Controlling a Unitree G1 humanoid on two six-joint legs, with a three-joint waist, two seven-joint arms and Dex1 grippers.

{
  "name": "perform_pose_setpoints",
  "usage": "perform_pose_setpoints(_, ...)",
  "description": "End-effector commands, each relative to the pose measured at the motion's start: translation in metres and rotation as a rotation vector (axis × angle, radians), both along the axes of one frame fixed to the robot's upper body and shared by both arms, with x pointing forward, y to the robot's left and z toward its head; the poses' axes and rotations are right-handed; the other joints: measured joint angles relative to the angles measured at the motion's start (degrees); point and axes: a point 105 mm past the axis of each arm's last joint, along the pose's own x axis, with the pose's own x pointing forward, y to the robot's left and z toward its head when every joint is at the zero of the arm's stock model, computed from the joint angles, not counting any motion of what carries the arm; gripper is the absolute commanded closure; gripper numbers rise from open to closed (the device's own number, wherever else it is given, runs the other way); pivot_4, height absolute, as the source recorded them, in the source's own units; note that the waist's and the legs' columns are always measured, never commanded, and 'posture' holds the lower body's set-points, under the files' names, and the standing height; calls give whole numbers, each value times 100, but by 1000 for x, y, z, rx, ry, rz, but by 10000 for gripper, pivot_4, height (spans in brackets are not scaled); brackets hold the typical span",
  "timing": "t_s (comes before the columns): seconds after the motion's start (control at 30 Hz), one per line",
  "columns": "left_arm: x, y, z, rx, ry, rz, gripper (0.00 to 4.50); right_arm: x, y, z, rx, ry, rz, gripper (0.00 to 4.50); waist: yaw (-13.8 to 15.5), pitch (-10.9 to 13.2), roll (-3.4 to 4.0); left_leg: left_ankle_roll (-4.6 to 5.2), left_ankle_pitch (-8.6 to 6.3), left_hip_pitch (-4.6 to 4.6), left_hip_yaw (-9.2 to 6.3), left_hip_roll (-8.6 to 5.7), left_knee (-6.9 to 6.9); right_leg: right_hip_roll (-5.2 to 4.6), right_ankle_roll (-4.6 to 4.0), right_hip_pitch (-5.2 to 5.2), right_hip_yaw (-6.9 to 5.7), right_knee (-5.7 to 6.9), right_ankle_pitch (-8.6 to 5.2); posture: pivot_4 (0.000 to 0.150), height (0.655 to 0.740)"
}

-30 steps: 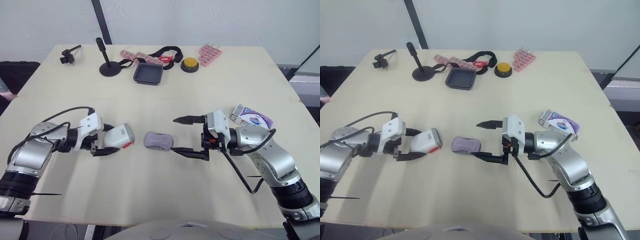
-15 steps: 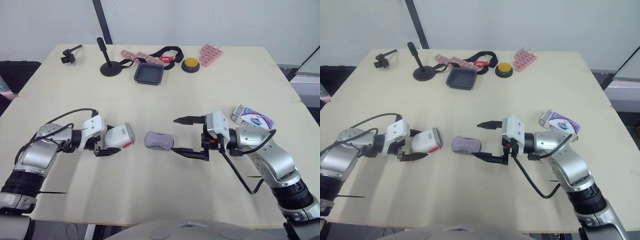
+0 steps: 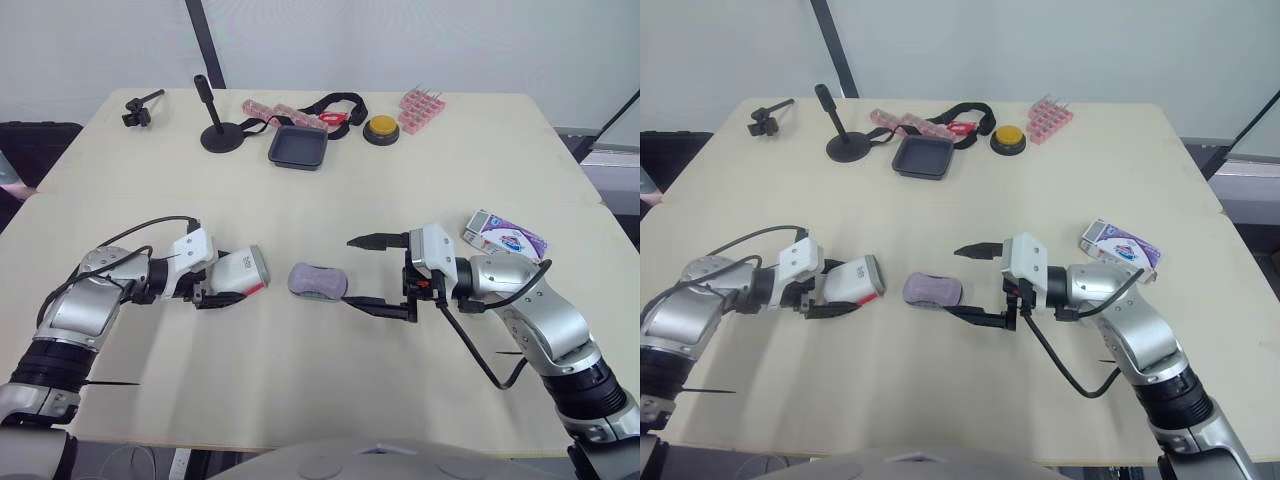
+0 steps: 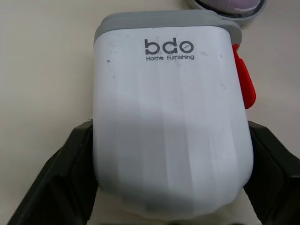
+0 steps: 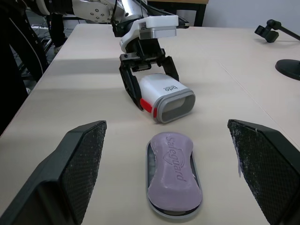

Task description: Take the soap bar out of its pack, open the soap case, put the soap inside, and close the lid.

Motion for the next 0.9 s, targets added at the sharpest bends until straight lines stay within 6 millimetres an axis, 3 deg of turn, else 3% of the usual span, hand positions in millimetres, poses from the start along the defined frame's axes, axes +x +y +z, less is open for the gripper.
perform_pose_setpoints(0.03,0,-1,3,2,-15,-9,10195,-3,2,7,15,-38,15,0,1,0,0,0,0,0,0,0,0,0,0,0,0,0,0,1500,7400)
perform_pose_setpoints(0.9,-14,-11,26,-72,-124,-107,10195,12,-2,-19,-214,41,-26,0,-8,0,0,0,0,-1,0,1,0,1,0,0,0,-1,0,1500,7400)
